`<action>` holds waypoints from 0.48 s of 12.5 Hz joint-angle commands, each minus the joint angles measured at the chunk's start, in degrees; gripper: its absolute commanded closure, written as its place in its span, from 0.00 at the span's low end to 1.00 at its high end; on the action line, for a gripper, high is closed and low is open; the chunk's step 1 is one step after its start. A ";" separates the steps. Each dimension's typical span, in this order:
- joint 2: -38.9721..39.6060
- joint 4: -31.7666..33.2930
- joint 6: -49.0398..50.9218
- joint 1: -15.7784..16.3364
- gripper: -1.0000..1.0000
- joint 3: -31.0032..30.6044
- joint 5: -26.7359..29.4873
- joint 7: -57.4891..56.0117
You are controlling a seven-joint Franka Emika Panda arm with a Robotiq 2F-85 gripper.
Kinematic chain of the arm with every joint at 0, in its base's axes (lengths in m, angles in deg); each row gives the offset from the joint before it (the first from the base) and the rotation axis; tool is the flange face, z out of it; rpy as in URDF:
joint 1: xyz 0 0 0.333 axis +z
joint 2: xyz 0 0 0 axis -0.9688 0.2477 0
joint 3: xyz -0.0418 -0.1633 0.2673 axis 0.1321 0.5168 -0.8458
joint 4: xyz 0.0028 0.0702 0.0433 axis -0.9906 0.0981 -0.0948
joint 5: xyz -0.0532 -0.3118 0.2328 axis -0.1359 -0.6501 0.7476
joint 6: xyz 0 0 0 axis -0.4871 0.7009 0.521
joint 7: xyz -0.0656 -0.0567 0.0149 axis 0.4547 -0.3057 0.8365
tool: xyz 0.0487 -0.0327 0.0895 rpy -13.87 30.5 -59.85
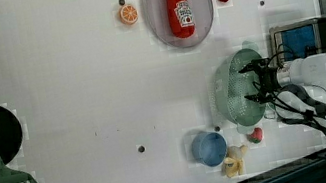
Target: Drag strainer left to right.
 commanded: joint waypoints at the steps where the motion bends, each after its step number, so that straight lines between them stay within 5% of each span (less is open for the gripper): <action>1: -9.64 -1.43 6.79 1.90 0.00 -3.71 0.53 -14.65; 6: -26.84 -9.42 36.99 1.89 0.00 -4.17 0.49 -28.97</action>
